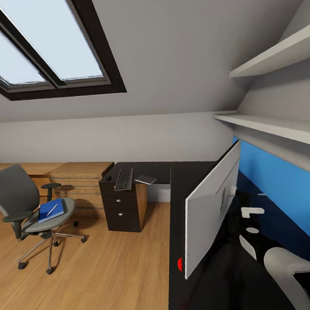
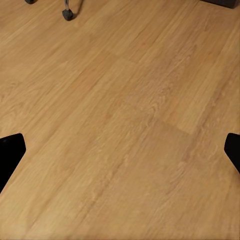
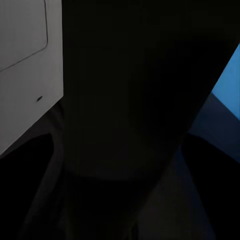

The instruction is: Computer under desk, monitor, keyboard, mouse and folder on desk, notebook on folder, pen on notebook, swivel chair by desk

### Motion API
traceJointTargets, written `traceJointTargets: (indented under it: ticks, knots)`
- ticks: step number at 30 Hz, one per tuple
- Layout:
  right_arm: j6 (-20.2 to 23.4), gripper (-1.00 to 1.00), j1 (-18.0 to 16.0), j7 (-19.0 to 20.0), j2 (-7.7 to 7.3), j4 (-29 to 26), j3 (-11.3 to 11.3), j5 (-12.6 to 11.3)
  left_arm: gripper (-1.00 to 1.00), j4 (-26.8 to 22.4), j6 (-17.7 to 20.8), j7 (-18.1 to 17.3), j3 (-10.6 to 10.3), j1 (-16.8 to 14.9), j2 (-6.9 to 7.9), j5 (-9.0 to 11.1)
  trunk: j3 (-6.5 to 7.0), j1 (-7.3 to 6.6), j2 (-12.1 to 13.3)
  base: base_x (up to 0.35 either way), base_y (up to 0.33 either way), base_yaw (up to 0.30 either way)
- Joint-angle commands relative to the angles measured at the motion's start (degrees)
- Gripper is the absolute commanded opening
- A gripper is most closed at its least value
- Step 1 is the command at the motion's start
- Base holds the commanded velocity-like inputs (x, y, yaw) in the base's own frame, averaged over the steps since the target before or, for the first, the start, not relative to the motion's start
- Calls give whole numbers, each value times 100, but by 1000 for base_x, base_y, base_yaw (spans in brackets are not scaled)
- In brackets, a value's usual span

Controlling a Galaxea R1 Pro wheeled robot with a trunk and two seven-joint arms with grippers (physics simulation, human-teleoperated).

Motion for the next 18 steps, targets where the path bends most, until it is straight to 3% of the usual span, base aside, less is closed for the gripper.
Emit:
traceJointTargets:
  ticks: [1, 18]
  knots:
    - [-22, -100, -8, -12, -2, -11, 19, 19, 100, -8, -6, 13, -14, 2, 1, 20, -5, 0, -5, 0, 0, 0]
    - [-14, -100, -8, -5, -8, -43, 12, 19, 100, -8, -6, 11, -14, 2, 1, 19, -5, 0, -5, 0, 0, 0]
